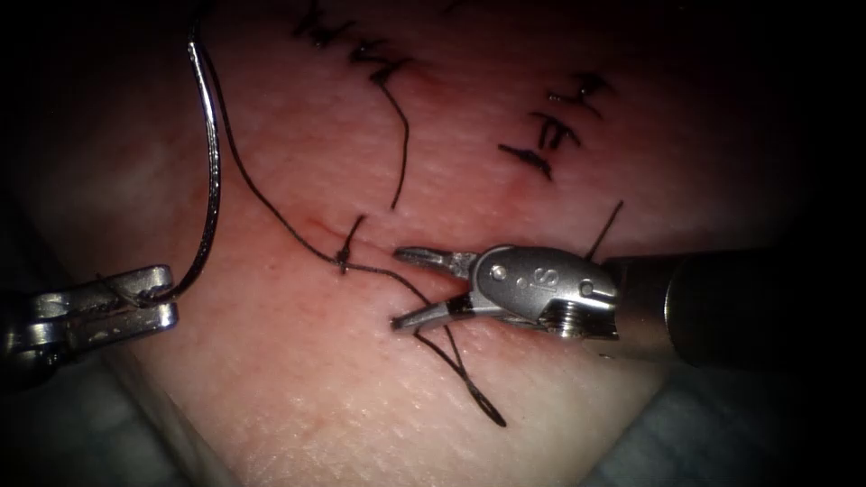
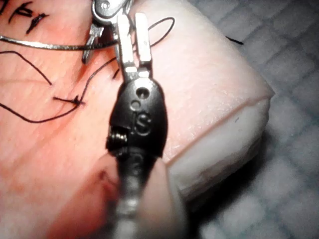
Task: Wound Closure
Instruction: Place the needle onto the pad from the left tool
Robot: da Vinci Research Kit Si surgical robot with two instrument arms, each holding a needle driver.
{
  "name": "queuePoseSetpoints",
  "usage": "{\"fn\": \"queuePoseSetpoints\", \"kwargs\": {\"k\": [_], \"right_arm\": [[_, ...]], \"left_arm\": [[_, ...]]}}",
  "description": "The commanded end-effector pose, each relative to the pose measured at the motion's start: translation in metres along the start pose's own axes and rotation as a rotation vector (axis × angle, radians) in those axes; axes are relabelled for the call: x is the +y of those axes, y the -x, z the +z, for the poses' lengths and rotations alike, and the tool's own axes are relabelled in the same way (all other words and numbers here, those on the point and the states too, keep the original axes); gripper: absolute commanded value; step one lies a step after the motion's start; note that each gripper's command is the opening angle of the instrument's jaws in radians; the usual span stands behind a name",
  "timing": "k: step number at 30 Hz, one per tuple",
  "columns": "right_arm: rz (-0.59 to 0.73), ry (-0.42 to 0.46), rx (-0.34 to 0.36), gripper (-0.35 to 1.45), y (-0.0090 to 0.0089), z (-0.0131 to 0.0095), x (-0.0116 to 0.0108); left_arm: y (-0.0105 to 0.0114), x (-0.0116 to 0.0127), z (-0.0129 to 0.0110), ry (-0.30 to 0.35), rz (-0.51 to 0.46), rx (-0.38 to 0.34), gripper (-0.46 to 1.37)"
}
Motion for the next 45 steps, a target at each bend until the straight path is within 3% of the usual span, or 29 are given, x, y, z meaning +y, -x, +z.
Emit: {"fn": "queuePoseSetpoints", "kwargs": {"k": [1,9,20,33,45], "right_arm": [[0.002,0.001,0.0,0.6,-0.0001,-0.0001,0.0001],[0.005,-0.003,0.002,0.69,-0.0007,-0.0005,-0.0002],[-0.004,-0.009,0.015,0.75,-0.003,-0.0043,-0.0007],[0.009,0.017,0.029,0.72,-0.0047,-0.01,-0.0018],[0.009,0.015,0.041,0.72,-0.0049,-0.0107,-0.0025]], "left_arm": [[0.0002,0.0,0.0,0.01,0.001,0.0,-0.35],[0.0007,-0.0008,-0.0001,-0.008,-0.001,-0.001,-0.35],[0.0031,-0.0057,-0.0001,-0.049,0.034,-0.023,-0.35],[0.0112,-0.0117,-0.0025,-0.106,0.01,-0.123,-0.35],[0.0199,-0.0165,-0.0033,-0.116,-0.031,-0.185,-0.35]]}}
